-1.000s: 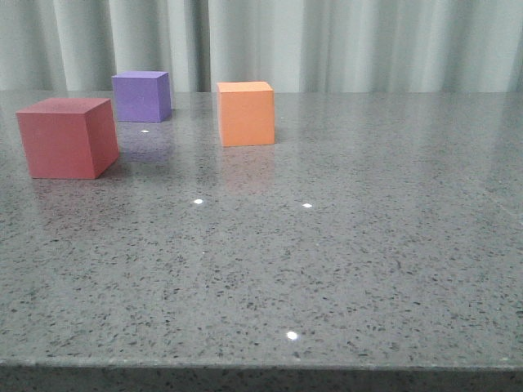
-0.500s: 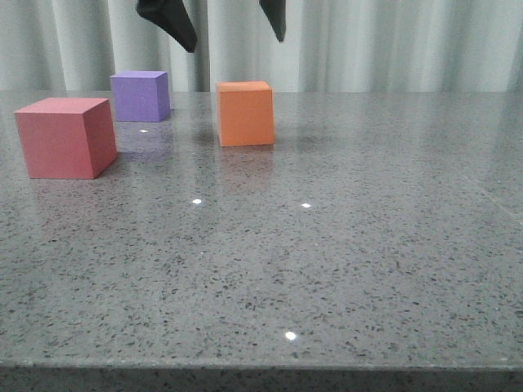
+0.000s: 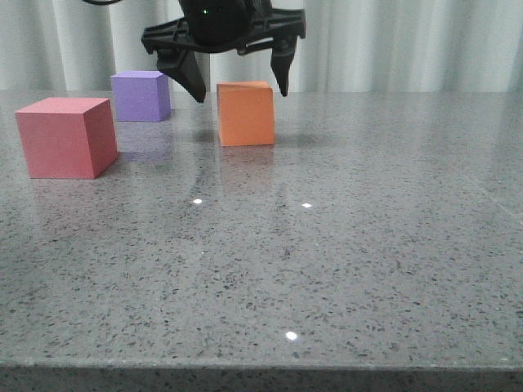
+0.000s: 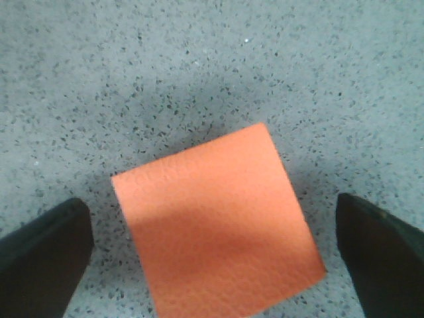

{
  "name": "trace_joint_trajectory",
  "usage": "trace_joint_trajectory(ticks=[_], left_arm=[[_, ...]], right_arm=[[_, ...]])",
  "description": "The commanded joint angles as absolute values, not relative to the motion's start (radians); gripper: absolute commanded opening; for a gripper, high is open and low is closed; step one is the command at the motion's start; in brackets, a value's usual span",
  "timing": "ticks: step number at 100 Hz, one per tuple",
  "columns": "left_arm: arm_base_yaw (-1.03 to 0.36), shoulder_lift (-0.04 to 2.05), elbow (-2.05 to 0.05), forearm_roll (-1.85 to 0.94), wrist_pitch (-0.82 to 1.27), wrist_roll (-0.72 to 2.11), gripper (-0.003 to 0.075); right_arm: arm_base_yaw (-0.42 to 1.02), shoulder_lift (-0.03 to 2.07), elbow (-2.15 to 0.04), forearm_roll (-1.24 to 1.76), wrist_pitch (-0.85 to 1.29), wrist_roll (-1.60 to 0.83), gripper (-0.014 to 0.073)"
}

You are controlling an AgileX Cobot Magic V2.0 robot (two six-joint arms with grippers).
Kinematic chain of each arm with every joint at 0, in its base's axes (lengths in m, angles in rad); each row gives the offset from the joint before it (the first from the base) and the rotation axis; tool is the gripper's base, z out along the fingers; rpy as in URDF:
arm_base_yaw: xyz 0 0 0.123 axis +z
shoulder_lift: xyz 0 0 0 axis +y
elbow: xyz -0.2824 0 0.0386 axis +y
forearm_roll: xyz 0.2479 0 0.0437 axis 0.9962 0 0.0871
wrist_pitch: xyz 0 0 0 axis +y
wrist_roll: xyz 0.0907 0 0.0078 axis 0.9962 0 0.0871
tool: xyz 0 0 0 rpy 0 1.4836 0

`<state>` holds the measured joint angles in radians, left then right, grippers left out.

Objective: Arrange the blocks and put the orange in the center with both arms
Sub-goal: 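Lower the left gripper over the orange cube and grasp it, then carry the orange cube with the left gripper between pink and purple cubes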

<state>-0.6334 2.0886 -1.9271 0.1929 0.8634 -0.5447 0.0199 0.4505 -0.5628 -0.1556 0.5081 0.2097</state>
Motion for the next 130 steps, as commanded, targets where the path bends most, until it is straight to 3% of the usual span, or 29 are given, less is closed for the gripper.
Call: trace_joint_trajectory(ticks=[1, 19, 26, 50, 59, 101, 130], left_arm=[[-0.639, 2.046, -1.962, 0.208, 0.807, -0.561, 0.0693], [-0.639, 2.06, -1.962, 0.21, 0.807, -0.561, 0.0689], [-0.639, 2.06, -1.962, 0.216, 0.807, -0.561, 0.0654], [-0.642, 2.06, -1.962, 0.217, 0.807, -0.559, 0.0379], [-0.648, 2.052, -1.962, 0.217, 0.815, -0.537, 0.0322], [-0.637, 1.862, -1.903, 0.219, 0.87, -0.4, 0.0319], [-0.473, 1.643, -1.639, 0.214, 0.73, -0.364, 0.0319]], right_arm=[[0.014, 0.452, -0.588, -0.17, 0.429, 0.202, -0.0068], [0.014, 0.452, -0.588, -0.17, 0.429, 0.202, -0.0068], [0.014, 0.452, -0.588, -0.17, 0.429, 0.202, -0.0068], [0.014, 0.452, -0.588, -0.17, 0.429, 0.202, -0.0068], [0.014, 0.452, -0.588, -0.17, 0.429, 0.202, -0.0068], [0.014, 0.452, -0.588, -0.17, 0.429, 0.202, -0.0068], [0.014, 0.452, -0.588, -0.17, 0.429, 0.202, -0.0068]])
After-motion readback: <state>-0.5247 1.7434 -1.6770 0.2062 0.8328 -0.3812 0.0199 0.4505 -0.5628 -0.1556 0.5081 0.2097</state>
